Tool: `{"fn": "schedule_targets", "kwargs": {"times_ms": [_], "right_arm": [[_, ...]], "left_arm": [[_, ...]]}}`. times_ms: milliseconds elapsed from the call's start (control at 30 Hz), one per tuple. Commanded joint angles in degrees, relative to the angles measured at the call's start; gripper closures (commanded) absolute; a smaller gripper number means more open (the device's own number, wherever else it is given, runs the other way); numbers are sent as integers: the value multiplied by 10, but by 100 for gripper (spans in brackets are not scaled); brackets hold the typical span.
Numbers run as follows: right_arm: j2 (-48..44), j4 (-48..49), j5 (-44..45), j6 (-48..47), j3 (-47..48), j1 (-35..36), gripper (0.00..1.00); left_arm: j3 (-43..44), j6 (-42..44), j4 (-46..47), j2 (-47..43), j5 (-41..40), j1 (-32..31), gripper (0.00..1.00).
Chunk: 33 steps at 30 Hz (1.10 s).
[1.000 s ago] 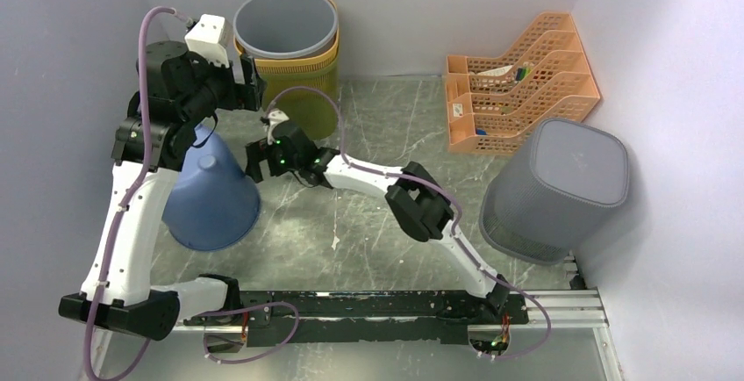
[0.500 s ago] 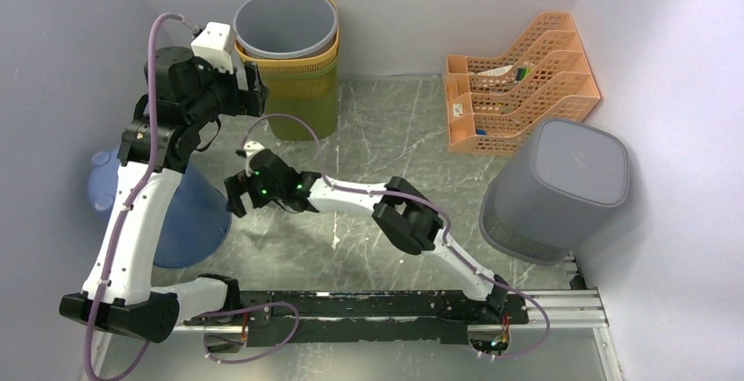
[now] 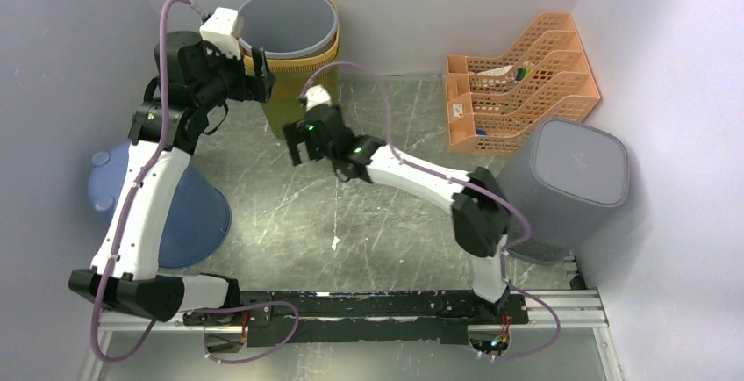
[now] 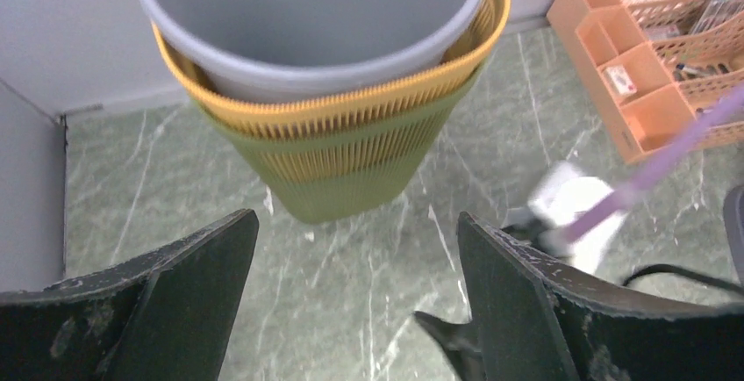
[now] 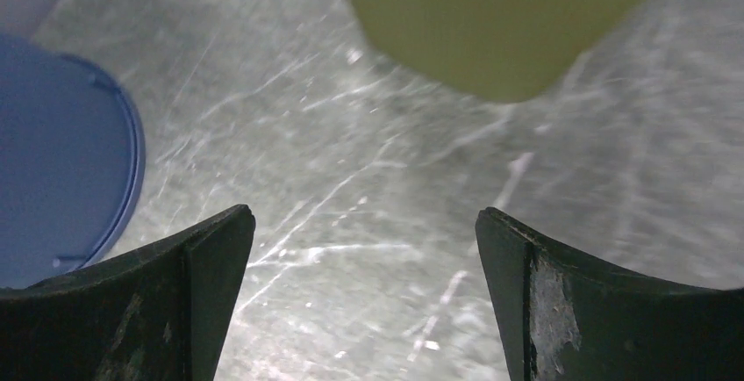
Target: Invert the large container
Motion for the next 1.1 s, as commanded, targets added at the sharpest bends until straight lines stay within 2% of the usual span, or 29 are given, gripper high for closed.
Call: {"fn": "schedule_targets", "kwargs": {"times_ms": [0, 167, 267, 367, 533, 667, 867, 933, 1067], "right_arm": [[-85, -46, 45, -23, -41, -61, 0], [-145, -57, 50, -32, -60, -113, 0], [-143, -76, 37, -37, -32, -134, 0], [-132, -93, 26, -42, 0, -145, 0], [-130, -98, 4, -34, 9, -163, 0], [-142, -98, -7, -28, -10, -176, 0], [-173, -102, -5, -29, -46, -199, 0], [-183, -99, -4, -30, -57, -206, 0], [-190, -97, -8, -31, -69, -220, 0]], "left_arm": [[92, 23, 52, 53, 40, -6, 5], [232, 66, 10, 160, 76, -12, 4], [273, 90, 1, 213, 112, -17, 4], [283, 142, -4, 253, 132, -33, 4], [287, 237, -21, 292, 108, -73, 4], [296, 242, -4, 312, 132, -74, 4], [334, 236, 12, 346, 107, -75, 4], [343, 227, 16, 345, 127, -75, 4], [287, 211, 81, 303, 155, -75, 4]]}}
